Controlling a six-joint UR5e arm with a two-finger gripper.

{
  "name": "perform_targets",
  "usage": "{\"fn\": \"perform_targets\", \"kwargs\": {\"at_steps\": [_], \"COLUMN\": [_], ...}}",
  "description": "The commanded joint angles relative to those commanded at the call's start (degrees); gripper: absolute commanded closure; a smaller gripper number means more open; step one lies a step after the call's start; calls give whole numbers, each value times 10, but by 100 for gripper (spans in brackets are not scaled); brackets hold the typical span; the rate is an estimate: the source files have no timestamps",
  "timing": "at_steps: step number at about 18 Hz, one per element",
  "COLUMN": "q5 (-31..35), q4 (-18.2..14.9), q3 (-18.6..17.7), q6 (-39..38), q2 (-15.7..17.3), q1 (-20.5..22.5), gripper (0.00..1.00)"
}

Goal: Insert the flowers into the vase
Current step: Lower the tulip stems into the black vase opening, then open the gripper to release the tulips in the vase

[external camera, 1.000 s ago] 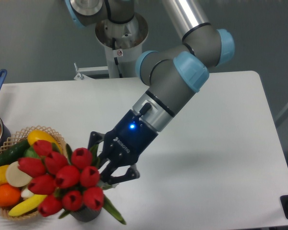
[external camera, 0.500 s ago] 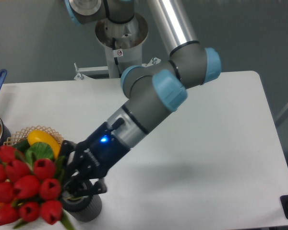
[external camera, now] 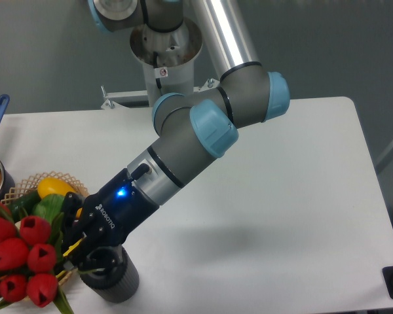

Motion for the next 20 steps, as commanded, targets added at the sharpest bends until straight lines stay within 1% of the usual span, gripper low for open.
{"fn": "perform_targets", "kwargs": {"at_steps": [3,9,11,17,20], "q5": [0,0,0,-3,-3], "q4": [1,2,2,4,4], "q3": [-12,-16,-24,-65,-64], "q6": [1,1,2,5,20], "q2": [3,-13,-14,-10,-18], "q1": [0,-1,-3,3,9], "gripper": [97,96,96,96,95]}}
